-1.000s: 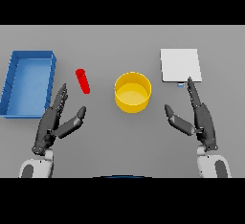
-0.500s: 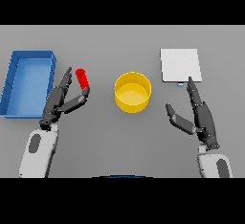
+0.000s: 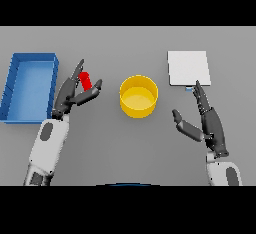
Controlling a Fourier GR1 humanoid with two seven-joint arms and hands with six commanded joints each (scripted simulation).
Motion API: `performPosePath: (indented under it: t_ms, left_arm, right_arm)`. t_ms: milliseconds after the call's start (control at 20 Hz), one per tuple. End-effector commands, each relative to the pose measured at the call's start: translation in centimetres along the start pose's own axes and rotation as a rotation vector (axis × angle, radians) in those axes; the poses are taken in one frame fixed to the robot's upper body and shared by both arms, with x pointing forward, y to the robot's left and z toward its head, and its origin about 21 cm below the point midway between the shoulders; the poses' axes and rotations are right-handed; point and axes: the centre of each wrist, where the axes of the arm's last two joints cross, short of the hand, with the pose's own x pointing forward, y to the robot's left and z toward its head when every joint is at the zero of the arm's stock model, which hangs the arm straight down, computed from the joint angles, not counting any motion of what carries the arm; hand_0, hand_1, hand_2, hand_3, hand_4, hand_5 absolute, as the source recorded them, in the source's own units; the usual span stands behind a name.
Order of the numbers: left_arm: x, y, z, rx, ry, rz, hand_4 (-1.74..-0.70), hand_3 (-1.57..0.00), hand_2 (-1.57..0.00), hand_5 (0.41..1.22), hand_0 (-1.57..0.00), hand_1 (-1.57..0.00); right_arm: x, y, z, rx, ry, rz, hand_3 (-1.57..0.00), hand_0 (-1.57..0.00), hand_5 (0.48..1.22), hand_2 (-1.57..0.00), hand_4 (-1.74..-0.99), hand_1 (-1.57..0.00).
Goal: Pick up the red beaker and tilt it to pour out 1 green nut into yellow bowl. Pick up the yellow bowl and place it on the metallic measuring scale.
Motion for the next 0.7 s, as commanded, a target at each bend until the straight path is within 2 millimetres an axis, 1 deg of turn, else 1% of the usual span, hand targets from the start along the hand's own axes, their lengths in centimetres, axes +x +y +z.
performPosePath:
  t_ms: [0,100,150,200,250,300,400,450,500,550,600,650]
  left_arm:
    - [-0.2,-0.2,-0.4,-0.005,0.007,0.002,-1.20,0.00,0.00,0.669,0.00,0.00]
    - [-0.5,-0.6,-0.8,0.005,0.011,0.000,-1.21,0.00,0.00,0.673,0.00,0.00]
    - [-0.5,-0.5,-1.1,0.013,0.002,0.009,-1.22,0.00,0.00,0.678,0.00,0.00]
    - [-0.4,-0.7,-1.5,0.013,-0.009,0.016,-1.23,0.00,0.00,0.687,0.00,0.00]
    - [-0.3,-0.4,-1.7,0.015,-0.027,0.031,-1.25,0.00,0.00,0.695,0.00,0.00]
    - [-0.8,-0.6,-1.9,0.023,-0.032,0.065,-1.27,0.00,0.00,0.700,0.00,0.00]
    - [-1.5,-0.5,-2.2,0.035,-0.041,0.100,-1.30,0.00,-0.01,0.719,0.00,0.00]
    - [-1.8,-1.0,-2.3,0.032,-0.039,0.120,-1.33,-0.04,-0.05,0.738,0.00,-0.01]
    - [-1.9,-1.3,-2.4,0.039,-0.038,0.135,-1.36,-0.13,-0.16,0.761,-0.08,-0.09]
    - [-1.9,-1.7,-2.5,0.051,-0.049,0.139,-1.40,-0.25,-0.29,0.787,-0.21,-0.23]
    - [-1.7,-2.2,-2.7,0.064,-0.056,0.138,-1.41,-0.52,-0.46,0.874,-0.38,-0.41]
    - [-1.8,-2.5,-2.9,0.094,-0.040,0.123,-1.47,-0.73,-0.66,0.943,-0.55,-0.59]
  right_arm:
    - [0.0,-0.3,-0.2,-0.002,0.007,0.004,0.00,0.00,0.635,0.00,-1.234,0.00]
    - [-0.1,-0.6,0.2,-0.014,0.005,0.005,0.00,0.00,0.639,0.00,-1.240,0.00]
    - [-0.4,-0.5,0.5,-0.012,0.001,0.012,0.00,0.00,0.641,0.00,-1.241,0.00]
    - [0.0,-0.5,0.6,-0.008,-0.006,0.007,0.00,0.00,0.642,0.00,-1.242,0.00]
    - [0.1,-0.8,0.2,-0.012,0.010,0.012,0.00,0.00,0.642,0.00,-1.245,0.00]
    - [0.2,-0.7,0.4,-0.009,0.008,0.002,0.00,0.00,0.643,0.00,-1.244,0.00]
    - [0.1,-0.8,0.3,-0.015,0.016,0.009,0.00,0.00,0.646,0.00,-1.246,0.00]
    - [0.0,-0.7,0.2,-0.015,0.015,0.006,0.00,0.00,0.644,0.00,-1.244,0.00]
    - [0.2,-0.8,0.1,-0.019,0.014,0.006,0.00,0.00,0.645,0.00,-1.242,0.00]
    - [0.3,-1.0,0.2,-0.023,0.004,0.008,0.00,0.00,0.645,0.00,-1.240,0.00]
    - [0.2,-0.8,0.2,-0.020,0.005,0.016,0.00,0.00,0.647,0.00,-1.236,0.00]
    - [0.2,-0.8,0.1,-0.019,0.010,0.018,0.00,0.00,0.648,0.00,-1.237,0.00]
